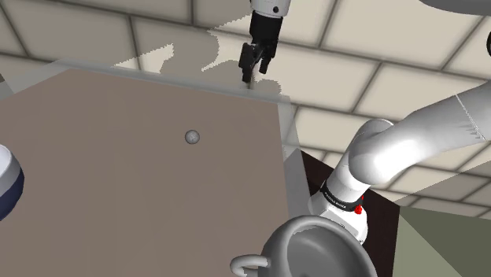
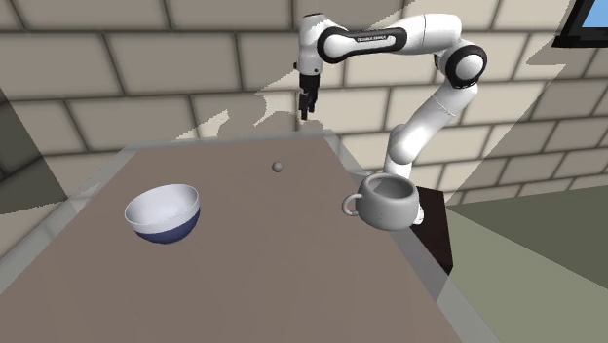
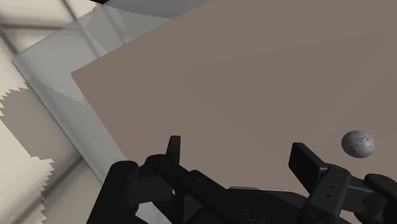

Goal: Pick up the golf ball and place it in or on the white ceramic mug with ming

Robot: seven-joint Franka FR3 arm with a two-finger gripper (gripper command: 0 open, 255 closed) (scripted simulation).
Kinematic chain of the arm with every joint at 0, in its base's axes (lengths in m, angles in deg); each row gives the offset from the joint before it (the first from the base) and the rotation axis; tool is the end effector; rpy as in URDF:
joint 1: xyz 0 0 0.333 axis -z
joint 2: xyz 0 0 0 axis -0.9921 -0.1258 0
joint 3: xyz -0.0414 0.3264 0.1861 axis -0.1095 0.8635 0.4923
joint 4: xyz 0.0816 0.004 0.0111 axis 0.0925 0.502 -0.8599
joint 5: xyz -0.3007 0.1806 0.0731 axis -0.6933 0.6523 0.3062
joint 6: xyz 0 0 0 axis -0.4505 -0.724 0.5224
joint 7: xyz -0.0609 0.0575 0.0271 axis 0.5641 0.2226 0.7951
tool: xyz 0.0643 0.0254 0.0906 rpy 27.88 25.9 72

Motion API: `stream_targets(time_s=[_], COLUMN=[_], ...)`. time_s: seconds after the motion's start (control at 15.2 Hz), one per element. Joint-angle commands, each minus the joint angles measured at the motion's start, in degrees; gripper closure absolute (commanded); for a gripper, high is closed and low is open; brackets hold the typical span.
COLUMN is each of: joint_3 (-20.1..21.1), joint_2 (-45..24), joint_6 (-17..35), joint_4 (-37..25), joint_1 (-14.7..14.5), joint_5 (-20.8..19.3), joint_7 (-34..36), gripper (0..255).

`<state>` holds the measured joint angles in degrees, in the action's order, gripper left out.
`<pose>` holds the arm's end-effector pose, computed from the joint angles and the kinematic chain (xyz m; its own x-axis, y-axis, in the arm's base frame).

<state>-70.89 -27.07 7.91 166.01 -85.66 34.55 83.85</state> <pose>0.2979 0.0962 0.6339 0.9963 0.0696 0.0506 0.0679 -0.9971 0.0355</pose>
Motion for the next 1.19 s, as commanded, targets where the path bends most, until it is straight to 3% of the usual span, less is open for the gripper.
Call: stream_targets(time_s=[0.0, 0.53, 0.99, 1.12], joint_3=[2.5, 11.6, 18.5, 18.8], joint_2=[-2.5, -15.5, -29.6, -30.8], joint_6=[0.6, 3.0, 3.5, 4.2], joint_4=[-1.1, -8.4, -17.9, -18.0], joint_1=[-0.7, -2.8, -5.2, -5.5], joint_5=[0.6, 0.1, -4.1, -4.6], joint_7=[2.5, 12.2, 21.8, 22.5], gripper=[0, 0, 0, 0])
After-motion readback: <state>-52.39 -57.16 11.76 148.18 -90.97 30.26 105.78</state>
